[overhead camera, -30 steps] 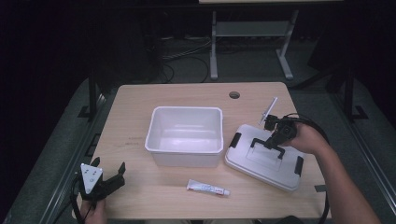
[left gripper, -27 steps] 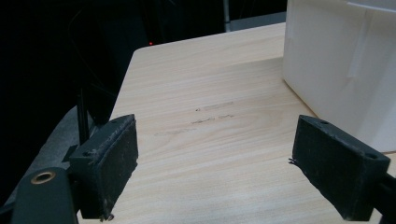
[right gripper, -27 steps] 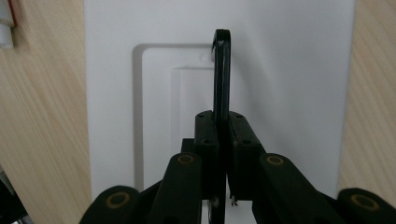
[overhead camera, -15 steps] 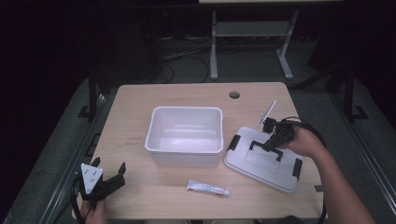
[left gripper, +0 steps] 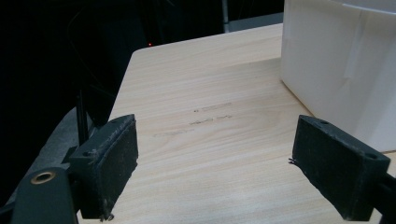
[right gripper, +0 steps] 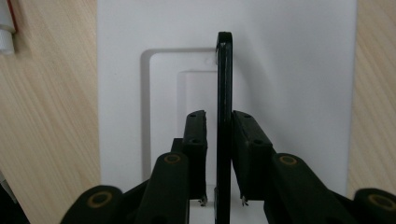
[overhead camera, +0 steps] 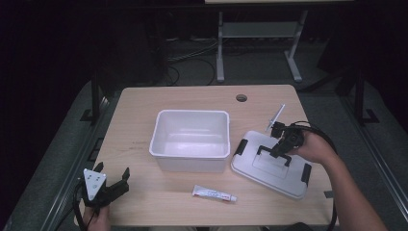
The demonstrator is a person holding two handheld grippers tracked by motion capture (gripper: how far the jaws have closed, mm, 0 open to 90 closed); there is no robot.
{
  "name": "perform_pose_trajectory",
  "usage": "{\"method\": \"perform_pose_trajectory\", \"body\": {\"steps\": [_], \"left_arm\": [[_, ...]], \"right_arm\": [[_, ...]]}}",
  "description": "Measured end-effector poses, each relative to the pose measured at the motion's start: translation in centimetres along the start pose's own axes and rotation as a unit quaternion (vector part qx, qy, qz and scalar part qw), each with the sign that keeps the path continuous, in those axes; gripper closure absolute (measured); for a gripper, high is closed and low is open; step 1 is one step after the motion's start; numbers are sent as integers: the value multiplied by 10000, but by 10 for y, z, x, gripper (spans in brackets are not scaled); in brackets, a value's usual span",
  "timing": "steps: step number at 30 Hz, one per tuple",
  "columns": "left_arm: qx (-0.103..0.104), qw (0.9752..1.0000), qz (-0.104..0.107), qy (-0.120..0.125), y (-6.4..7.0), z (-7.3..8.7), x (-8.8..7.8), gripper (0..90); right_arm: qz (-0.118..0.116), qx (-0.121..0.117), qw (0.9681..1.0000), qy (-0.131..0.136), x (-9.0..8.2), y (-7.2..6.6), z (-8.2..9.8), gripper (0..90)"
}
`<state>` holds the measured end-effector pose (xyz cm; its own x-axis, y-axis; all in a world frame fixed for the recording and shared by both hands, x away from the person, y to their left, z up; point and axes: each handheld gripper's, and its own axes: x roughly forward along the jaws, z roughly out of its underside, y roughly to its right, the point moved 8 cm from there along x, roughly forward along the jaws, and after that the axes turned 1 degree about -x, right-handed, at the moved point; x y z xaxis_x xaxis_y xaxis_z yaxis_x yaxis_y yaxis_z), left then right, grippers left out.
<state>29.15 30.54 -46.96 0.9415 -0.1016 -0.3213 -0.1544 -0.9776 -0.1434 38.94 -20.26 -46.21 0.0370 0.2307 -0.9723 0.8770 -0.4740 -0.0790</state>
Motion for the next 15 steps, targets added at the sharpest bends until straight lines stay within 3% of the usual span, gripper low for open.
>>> {"method": "perform_pose_trajectory", "body": {"steps": [15], "left_arm": [[35, 10000, 20, -17, 2, 0, 0, 136]], "right_arm": [[104, 52, 9997, 205, -10, -2, 2, 637]]}}
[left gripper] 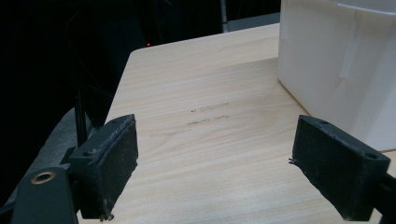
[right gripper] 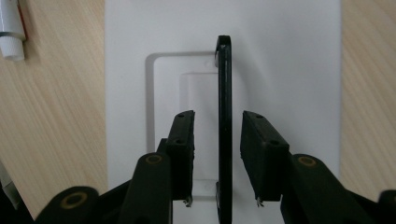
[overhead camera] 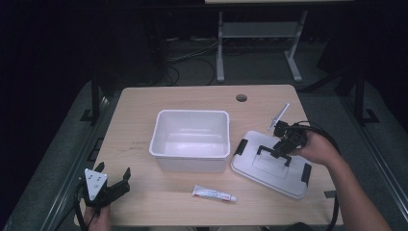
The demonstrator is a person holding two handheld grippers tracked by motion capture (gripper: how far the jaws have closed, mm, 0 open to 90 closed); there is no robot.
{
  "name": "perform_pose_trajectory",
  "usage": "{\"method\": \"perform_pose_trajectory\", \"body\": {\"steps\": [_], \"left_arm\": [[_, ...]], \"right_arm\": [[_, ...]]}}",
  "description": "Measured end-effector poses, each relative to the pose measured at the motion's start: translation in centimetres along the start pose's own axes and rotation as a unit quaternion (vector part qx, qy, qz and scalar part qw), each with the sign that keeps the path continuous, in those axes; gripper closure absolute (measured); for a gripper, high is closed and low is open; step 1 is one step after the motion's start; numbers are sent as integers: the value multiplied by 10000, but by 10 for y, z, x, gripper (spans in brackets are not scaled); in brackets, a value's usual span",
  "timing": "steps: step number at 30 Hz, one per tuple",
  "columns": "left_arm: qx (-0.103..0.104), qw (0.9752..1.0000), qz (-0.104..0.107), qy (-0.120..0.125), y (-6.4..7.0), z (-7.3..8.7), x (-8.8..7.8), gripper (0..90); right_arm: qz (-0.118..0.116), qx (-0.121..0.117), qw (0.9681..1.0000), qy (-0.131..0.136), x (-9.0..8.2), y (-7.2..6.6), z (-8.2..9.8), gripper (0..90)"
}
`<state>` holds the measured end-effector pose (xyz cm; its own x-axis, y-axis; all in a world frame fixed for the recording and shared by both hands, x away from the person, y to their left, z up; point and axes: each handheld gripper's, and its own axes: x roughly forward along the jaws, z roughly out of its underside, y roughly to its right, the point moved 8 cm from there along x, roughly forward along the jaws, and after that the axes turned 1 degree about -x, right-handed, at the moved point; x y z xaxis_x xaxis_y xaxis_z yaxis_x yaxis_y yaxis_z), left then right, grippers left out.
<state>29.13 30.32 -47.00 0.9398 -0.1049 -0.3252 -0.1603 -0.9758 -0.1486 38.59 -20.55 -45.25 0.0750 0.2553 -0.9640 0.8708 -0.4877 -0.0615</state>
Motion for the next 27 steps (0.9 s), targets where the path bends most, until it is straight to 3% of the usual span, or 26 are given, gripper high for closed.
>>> {"method": "perform_pose_trajectory", "body": {"steps": [11, 27], "left_arm": [[4, 10000, 16, -23, 0, 1, 0, 136], [-14, 10000, 8, 10, 1, 0, 0, 136]], "right_arm": [[84, 20, 9997, 212, -14, -6, 3, 575], [178, -375, 9988, 257, -24, -36, 4, 516]]}}
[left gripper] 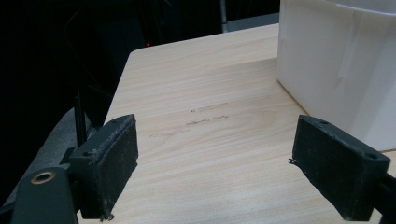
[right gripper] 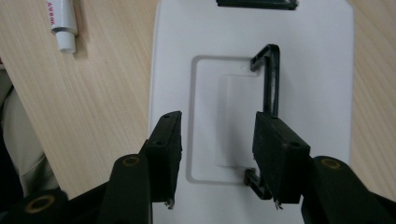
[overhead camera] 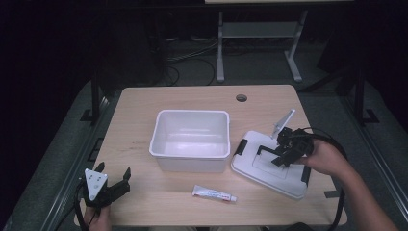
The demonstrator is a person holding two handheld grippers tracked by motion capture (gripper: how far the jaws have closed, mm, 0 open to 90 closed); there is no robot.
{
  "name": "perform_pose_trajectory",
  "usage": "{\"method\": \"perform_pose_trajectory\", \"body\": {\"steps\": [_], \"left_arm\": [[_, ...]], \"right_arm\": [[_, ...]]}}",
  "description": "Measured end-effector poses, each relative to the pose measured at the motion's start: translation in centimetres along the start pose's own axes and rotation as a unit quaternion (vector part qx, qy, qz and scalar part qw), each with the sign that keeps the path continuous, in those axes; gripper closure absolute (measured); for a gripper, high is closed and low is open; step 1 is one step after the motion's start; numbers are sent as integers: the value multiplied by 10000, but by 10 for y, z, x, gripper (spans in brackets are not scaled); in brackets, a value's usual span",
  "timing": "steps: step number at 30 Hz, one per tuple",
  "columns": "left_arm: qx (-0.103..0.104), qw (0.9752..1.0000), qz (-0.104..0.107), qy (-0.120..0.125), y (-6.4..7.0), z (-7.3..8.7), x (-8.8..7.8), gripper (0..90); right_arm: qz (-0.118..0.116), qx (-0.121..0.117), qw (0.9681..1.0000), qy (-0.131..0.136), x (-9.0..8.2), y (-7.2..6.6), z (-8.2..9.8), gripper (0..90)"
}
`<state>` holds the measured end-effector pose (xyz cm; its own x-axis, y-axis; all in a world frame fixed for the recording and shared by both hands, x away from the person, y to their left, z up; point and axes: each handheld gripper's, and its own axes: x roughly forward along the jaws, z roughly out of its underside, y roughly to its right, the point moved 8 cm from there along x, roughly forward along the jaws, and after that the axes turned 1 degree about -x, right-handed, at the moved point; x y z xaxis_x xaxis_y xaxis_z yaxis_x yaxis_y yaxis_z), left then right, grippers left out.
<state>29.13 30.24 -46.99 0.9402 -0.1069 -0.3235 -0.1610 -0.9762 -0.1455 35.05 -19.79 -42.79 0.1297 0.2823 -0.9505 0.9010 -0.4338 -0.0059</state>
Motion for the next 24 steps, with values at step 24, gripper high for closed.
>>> {"method": "perform_pose_trajectory", "body": {"steps": [24], "left_arm": [[2, 10000, -15, 6, -1, 0, 0, 136]], "right_arm": [[-302, -462, 9985, 3, 33, -50, -19, 424]]}}
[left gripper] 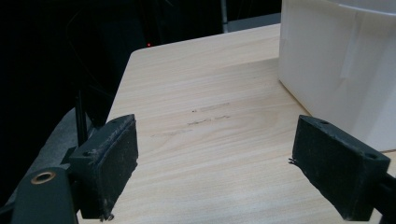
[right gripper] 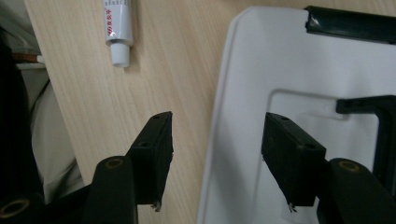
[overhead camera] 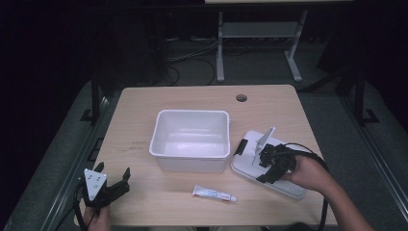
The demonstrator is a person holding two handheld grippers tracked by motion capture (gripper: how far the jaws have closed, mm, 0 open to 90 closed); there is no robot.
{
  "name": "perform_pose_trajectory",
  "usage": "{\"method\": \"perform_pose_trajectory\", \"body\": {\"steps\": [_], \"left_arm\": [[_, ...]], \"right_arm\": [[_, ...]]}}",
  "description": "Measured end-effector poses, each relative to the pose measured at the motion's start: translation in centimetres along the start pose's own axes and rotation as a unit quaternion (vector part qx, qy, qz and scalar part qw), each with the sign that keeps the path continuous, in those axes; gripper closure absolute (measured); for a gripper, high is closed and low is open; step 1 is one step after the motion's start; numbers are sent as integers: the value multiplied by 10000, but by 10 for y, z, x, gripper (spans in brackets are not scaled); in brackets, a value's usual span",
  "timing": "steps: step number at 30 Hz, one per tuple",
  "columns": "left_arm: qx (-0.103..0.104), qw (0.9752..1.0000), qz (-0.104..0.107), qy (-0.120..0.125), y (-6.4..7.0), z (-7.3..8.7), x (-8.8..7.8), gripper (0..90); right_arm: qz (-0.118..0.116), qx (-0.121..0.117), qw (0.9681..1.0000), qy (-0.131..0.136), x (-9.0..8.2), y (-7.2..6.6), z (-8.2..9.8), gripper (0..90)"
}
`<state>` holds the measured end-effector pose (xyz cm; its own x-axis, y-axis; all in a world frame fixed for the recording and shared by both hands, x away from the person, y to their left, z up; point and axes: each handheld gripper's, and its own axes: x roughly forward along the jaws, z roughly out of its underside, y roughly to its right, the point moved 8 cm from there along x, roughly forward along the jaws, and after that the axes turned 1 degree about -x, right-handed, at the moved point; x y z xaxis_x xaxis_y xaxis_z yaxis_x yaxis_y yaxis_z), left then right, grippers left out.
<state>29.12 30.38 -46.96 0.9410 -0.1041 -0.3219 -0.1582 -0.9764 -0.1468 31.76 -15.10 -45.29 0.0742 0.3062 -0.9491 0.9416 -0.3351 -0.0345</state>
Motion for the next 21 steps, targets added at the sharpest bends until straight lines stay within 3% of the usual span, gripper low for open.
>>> {"method": "perform_pose_trajectory", "body": {"steps": [12, 21], "left_arm": [[-1, 10000, -1, -1, 0, 0, 0, 136], [-12, 10000, -3, 10, 0, 0, -1, 135]], "right_arm": [[-170, -39, 9998, 70, 16, -19, -14, 368], [-241, -235, 9994, 91, 29, -33, -27, 331]]}}
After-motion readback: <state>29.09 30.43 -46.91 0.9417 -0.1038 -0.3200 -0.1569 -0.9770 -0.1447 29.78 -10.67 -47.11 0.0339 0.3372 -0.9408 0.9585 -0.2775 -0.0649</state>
